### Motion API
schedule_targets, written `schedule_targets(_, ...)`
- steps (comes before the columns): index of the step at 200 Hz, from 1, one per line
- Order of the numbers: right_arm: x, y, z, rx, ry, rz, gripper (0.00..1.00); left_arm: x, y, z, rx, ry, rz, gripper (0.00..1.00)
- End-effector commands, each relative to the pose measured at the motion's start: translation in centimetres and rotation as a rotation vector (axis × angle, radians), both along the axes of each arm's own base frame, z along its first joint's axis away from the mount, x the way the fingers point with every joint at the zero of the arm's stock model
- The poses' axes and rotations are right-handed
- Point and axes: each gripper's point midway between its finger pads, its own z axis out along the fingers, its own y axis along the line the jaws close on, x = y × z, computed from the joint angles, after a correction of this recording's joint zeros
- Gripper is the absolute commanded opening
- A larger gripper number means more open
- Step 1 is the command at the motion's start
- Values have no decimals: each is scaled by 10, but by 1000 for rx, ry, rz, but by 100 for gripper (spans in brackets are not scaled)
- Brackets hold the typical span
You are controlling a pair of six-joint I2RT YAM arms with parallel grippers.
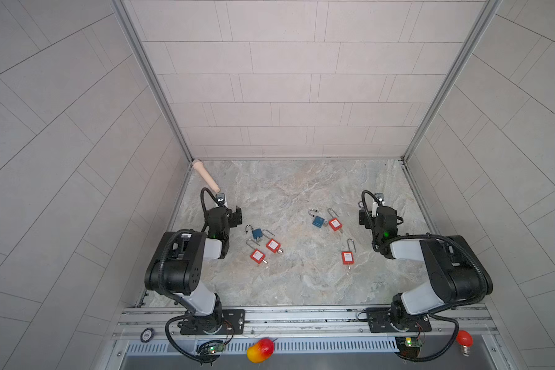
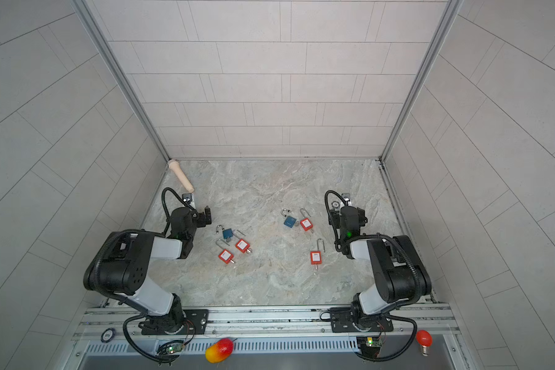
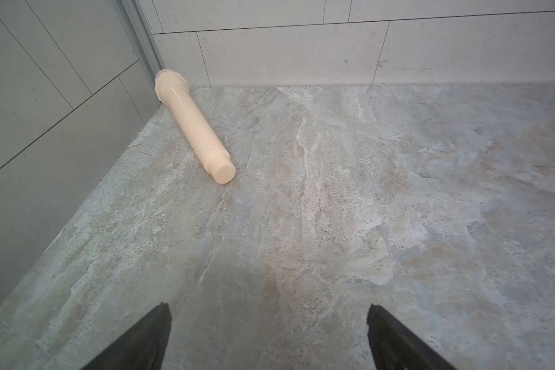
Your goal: Lock with the key
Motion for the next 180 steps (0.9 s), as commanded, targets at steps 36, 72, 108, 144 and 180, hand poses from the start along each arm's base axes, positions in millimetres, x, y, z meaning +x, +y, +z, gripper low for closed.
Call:
schedule_targets(36,2,-2,4,2,-10,-15,99,-1,-2,13,25,-54,6,100)
schedule_targets(72,2,-2,5,3,-12,-16,99,-2,-2,12,25,-51,5,100)
schedule_targets(108,2,-2,4,3,-12,-15,99,-1,-2,12,24,-51,8,100)
schedule_targets(144,2,-3,4,3,-13,-17,99,0,0,12,15,-45,14,100)
schedule_targets(180,2,-2,4,2,-11,-15,99,0,0,11,15,-42,14,100)
